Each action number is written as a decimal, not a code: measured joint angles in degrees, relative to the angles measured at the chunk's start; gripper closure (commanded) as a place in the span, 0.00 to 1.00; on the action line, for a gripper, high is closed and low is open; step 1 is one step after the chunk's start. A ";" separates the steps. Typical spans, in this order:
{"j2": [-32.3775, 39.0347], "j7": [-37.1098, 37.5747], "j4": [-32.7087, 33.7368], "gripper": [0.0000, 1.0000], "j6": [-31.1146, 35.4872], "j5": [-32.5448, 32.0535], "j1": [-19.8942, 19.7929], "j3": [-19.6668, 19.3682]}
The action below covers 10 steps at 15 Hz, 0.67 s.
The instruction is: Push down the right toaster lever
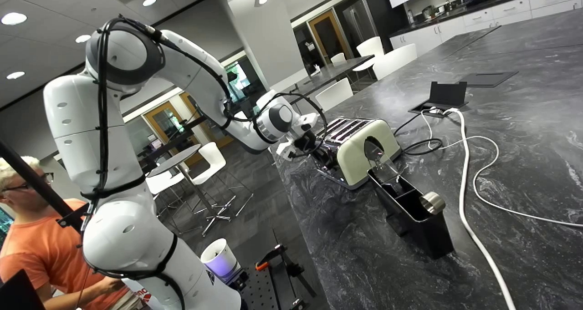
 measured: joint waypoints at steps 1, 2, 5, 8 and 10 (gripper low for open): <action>-1.34 0.80 -0.68 1.00 0.19 -0.20 0.00 -0.02; -3.27 0.94 -1.58 1.00 0.28 -0.20 -0.09 -0.02; -11.80 0.53 -5.88 1.00 0.15 0.95 -0.55 0.17; -21.56 -4.02 -11.44 1.00 -0.44 6.15 -0.52 0.88; -28.30 -8.87 -14.85 1.00 -2.26 11.50 -0.49 2.20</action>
